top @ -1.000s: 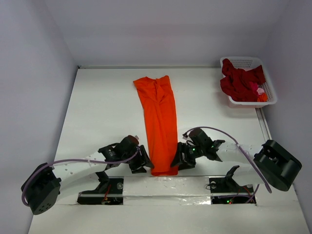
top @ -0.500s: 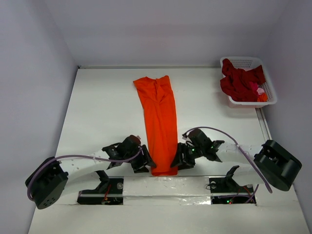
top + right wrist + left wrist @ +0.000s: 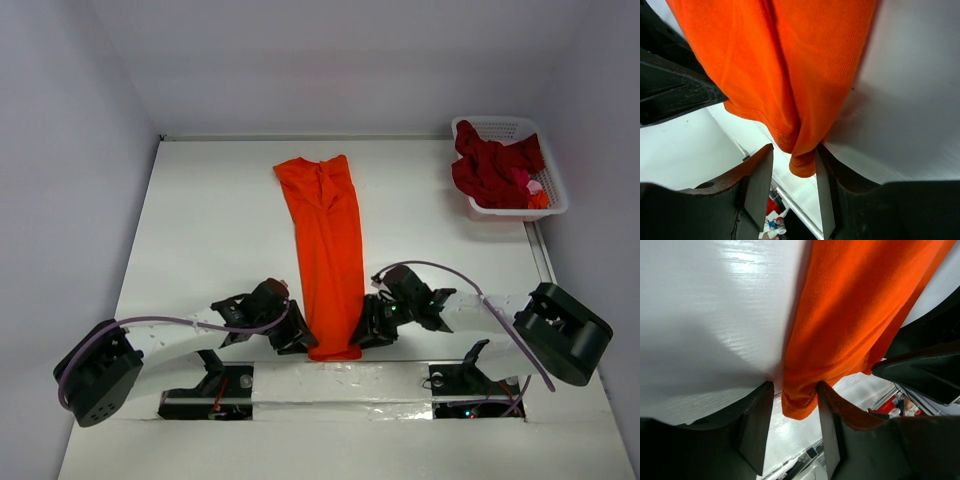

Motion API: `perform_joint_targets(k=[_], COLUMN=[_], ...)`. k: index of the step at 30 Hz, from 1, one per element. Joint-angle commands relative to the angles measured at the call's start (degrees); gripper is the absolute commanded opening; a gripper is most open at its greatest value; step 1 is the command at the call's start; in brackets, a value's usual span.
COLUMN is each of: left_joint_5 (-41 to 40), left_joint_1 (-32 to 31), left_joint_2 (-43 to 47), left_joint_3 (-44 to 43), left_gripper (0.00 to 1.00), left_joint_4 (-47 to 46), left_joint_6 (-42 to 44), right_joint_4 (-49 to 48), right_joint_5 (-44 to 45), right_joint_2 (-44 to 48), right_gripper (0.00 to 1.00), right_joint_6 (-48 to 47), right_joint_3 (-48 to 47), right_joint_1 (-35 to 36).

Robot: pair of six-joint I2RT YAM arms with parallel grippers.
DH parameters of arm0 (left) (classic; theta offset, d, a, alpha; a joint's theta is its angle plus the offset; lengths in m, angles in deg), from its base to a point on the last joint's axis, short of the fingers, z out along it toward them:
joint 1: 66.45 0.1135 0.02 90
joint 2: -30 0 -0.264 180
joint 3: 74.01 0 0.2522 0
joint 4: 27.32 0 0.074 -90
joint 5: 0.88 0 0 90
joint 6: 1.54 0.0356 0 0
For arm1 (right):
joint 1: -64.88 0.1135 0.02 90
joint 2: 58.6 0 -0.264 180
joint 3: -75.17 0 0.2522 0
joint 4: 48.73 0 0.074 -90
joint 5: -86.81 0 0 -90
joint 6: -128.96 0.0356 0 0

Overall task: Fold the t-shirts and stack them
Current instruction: Grab the bottom of the folded rectangular tshirt with both arms

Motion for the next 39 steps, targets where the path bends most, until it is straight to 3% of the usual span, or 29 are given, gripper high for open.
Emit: perform_joint_targets(k=[1, 7, 18, 21, 23, 24, 28, 33, 39], left_joint_5=[-0.19, 0.42, 0.16, 0.07, 0.16, 0.25, 0.25, 0.16, -0.54], left_joint_1=[-0.21, -0.21, -0.21, -0.21, -0.21, -0.21, -0.21, -0.21, -0.21], left_joint_2=[-2.40, -5.58, -5.58, -5.75, -5.93, -6.02, -6.19, -6.19, -5.41], left_joint_3=[1.13, 0.26, -0.63, -0.80, -0.98, -1.06, -1.33, -1.33, -3.96], left_gripper=[0.36, 0.28, 0.27, 0.26, 0.23, 0.22, 0.16, 0.00, 0.00], left_joint_4=[-0.68, -1.74, -0.86, -0.69, -0.51, -0.51, -0.42, -0.16, 3.52], left_joint_6=[0.58, 1.37, 1.37, 1.37, 1.63, 1.63, 1.90, 1.90, 2.33], right_joint_4=[-3.39, -3.39, 1.87, 2.67, 2.67, 2.58, 1.71, 1.18, 3.72], right_joint_5=[-0.45, -0.45, 0.95, 1.22, 1.13, 1.13, 0.78, 0.61, 1.13], right_joint_2=[-0.57, -0.92, 0.66, 0.84, 0.75, 0.57, -0.57, -1.18, -0.14], right_gripper=[0.45, 0.43, 0.41, 0.34, 0.18, 0.18, 0.01, 0.00, 0.00], right_joint_6=[0.28, 0.11, -1.73, -1.82, -1.82, -1.82, -1.56, -1.39, -2.44], right_joint_3=[0.09, -0.08, -1.22, -1.66, -1.84, -1.84, -1.66, -1.66, -3.68], right_joint_1=[1.03, 1.03, 1.56, 2.09, 2.09, 2.09, 2.09, 2.09, 2.09])
